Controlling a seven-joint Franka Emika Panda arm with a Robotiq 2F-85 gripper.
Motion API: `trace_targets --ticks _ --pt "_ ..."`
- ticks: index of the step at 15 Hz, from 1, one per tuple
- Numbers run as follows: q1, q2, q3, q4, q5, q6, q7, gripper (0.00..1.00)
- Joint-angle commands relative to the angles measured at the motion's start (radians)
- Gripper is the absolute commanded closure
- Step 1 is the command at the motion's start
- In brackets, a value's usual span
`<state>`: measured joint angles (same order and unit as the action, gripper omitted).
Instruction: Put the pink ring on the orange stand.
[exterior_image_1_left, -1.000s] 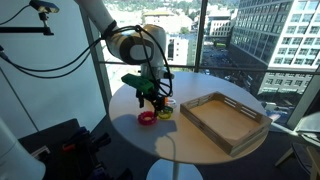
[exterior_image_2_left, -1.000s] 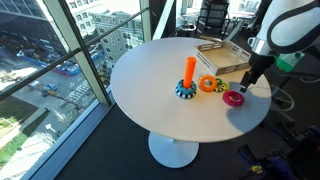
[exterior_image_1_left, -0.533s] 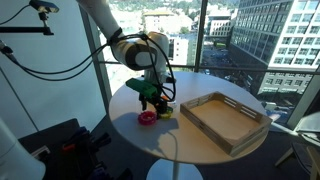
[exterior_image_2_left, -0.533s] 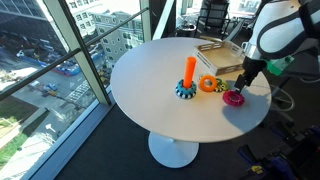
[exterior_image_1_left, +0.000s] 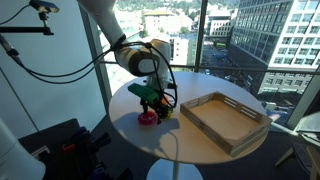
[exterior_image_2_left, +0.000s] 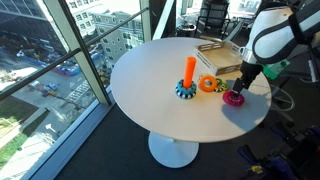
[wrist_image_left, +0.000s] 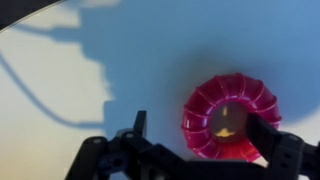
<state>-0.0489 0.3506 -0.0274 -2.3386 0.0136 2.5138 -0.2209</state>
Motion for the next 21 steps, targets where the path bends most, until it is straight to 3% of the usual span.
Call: trace_targets --ticks 1,6,8,16,21 --pt "-0.009 0.028 0.002 0.019 -0.017 0.034 0.022 0.0" --pt "0.005 0.04 -0.008 0.007 -0.044 0.104 0.047 0.0" --pt "0.005 0.043 -0.008 0.006 -0.051 0.12 0.053 0.25" --pt "0.0 0.014 0.006 -0.01 -0.04 0.108 0.049 0.9" --pt "-0.002 -0.044 0.015 -0.019 -0.036 0.047 0.037 0.9"
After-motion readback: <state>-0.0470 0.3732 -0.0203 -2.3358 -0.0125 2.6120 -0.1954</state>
